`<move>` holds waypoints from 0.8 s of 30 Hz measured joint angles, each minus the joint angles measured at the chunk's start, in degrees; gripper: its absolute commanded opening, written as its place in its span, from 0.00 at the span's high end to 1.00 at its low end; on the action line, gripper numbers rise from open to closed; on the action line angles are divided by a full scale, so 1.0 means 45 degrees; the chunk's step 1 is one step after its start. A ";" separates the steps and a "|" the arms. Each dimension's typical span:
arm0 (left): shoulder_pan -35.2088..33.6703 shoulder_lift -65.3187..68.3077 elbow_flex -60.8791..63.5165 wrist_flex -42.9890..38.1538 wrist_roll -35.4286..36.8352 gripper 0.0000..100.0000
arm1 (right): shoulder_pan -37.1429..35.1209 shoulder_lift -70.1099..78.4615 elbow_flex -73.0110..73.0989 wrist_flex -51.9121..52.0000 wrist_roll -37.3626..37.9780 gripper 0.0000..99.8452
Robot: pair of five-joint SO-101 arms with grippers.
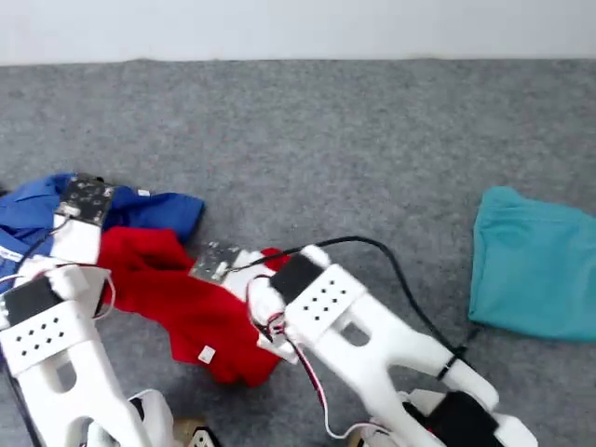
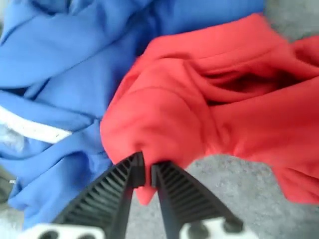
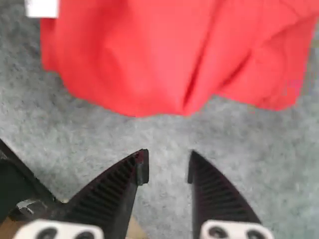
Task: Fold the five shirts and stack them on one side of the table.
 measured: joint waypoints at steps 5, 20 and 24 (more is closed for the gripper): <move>-0.1250 0.0000 0.0039 -0.0430 0.0000 0.99 | -0.0723 0.0977 -0.0039 -0.1114 0.0000 0.83; -0.2794 0.0000 0.0039 -0.0488 0.0000 0.99 | 0.2090 0.6349 -0.2794 -0.4943 0.2637 0.94; -0.3067 0.0000 0.0039 -0.0488 0.0000 0.99 | 0.3067 0.7424 -0.5431 -0.3946 0.2852 0.90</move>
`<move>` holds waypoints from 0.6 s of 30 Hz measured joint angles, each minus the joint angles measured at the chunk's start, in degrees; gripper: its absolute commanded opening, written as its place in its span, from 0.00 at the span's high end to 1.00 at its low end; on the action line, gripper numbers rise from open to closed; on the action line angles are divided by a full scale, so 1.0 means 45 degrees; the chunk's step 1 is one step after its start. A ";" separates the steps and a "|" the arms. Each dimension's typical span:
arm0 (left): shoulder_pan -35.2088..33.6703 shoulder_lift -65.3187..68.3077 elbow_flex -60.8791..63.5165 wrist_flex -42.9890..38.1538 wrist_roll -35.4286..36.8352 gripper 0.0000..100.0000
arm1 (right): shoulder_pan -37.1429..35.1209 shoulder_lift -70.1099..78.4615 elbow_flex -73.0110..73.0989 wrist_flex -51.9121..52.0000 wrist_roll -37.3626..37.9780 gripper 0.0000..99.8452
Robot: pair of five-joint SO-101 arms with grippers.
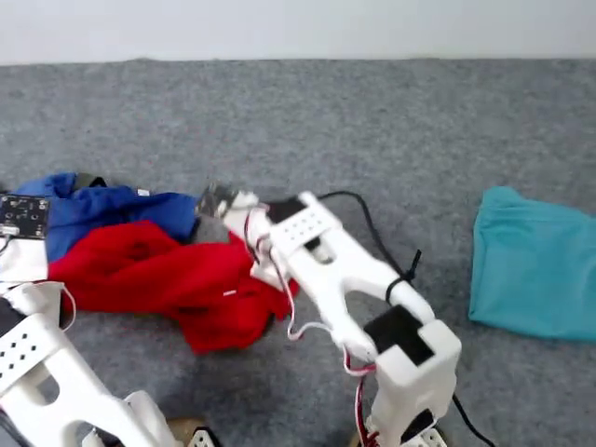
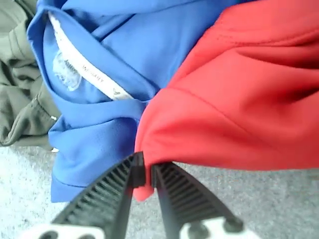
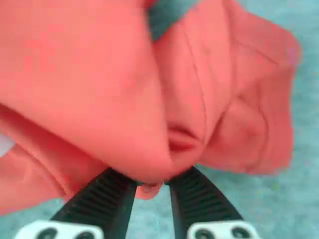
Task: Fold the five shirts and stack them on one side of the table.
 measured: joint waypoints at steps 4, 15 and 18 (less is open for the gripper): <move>-0.0156 0.0000 0.0000 0.0000 0.0000 0.99 | 0.0039 0.0645 -0.2481 0.2501 0.0000 0.89; -0.0176 0.0000 0.0000 0.0000 0.0000 0.99 | -0.0430 0.0723 -0.4825 0.7717 0.0000 0.89; -0.0176 0.0000 0.0000 0.0000 0.0000 0.99 | -0.0664 0.0723 -0.4825 0.7775 -0.0313 0.81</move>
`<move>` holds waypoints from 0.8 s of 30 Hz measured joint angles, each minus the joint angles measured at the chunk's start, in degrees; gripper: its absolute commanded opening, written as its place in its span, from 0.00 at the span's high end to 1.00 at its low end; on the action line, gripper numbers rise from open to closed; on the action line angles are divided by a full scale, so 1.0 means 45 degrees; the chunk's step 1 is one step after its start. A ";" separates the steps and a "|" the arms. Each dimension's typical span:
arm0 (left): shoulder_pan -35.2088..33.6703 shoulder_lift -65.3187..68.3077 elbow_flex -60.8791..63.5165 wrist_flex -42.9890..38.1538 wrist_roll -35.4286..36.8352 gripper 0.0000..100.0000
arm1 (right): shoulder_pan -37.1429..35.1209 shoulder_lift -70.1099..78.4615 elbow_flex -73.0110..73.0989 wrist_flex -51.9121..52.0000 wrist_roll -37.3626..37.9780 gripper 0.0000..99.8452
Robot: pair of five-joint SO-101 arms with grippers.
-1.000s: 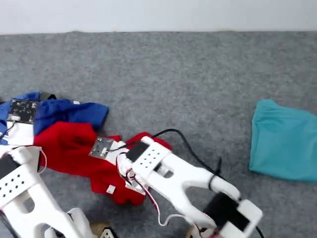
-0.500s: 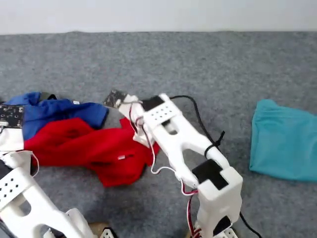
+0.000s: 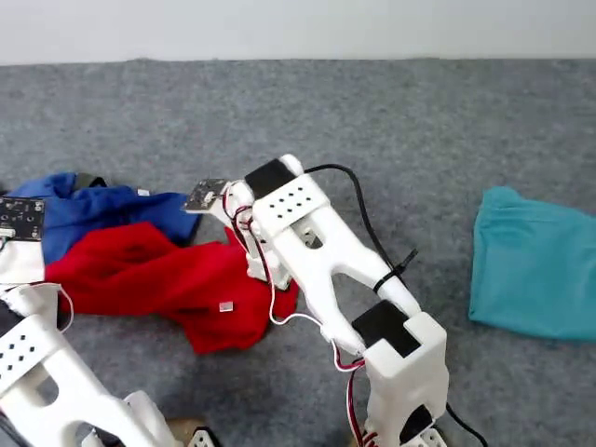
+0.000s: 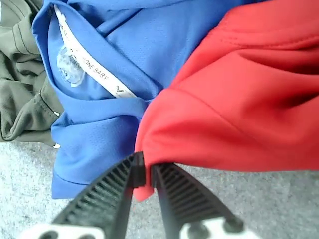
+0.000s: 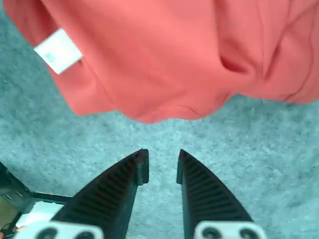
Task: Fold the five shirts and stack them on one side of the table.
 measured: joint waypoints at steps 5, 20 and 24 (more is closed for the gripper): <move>0.0000 0.0000 0.0000 0.0000 0.0000 0.99 | -0.0625 0.0274 0.0000 0.0000 -0.0684 0.79; 0.0000 0.0000 0.0000 0.0000 0.0000 0.99 | -0.0957 0.3399 0.0000 -0.0645 -0.0742 0.80; 0.0000 0.0000 0.0000 0.0000 0.0000 0.99 | -0.0957 0.3751 0.0000 -0.1348 -0.0762 0.80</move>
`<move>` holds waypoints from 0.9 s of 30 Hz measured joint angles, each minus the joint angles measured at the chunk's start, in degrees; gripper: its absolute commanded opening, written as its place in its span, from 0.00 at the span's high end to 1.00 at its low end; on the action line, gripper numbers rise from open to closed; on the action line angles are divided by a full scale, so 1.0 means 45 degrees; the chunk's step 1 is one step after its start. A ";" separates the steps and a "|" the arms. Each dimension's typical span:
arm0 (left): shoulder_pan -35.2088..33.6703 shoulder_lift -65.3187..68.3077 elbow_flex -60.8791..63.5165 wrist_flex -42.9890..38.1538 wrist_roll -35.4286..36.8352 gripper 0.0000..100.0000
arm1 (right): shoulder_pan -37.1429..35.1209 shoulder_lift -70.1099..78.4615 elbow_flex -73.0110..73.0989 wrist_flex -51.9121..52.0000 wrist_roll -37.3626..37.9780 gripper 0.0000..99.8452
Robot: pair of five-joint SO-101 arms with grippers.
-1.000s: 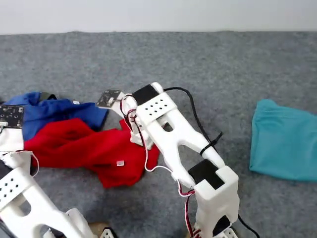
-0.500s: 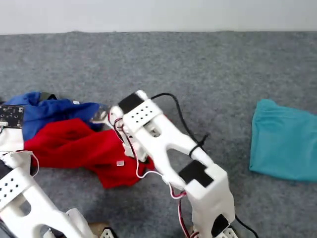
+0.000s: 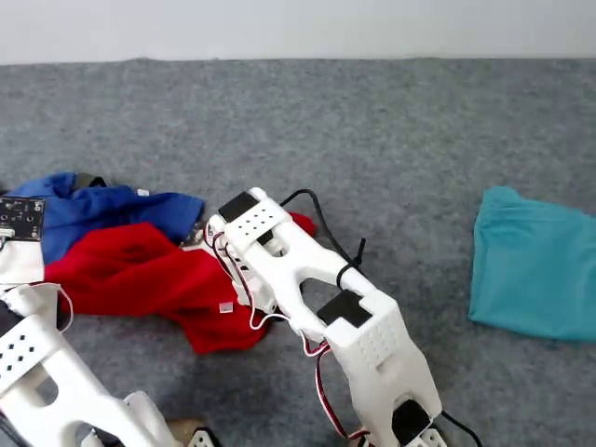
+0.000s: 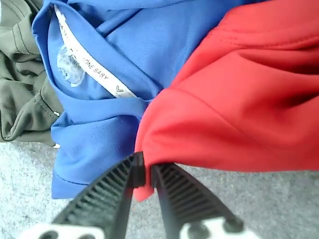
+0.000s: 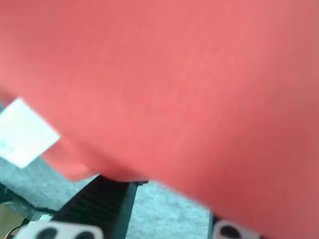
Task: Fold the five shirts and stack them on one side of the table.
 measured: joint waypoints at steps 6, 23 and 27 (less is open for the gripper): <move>0.0000 0.0000 0.0000 0.0000 0.0000 0.99 | 0.0000 0.0313 0.0000 -0.0313 -0.0020 0.82; 0.0000 0.0000 0.0000 0.0000 0.0000 0.99 | 0.0801 0.0586 -0.0664 0.0313 -0.0020 0.99; 0.0137 0.0000 -0.0996 0.0547 0.0000 0.99 | 0.1778 -0.0293 -0.1192 0.1309 0.0352 0.99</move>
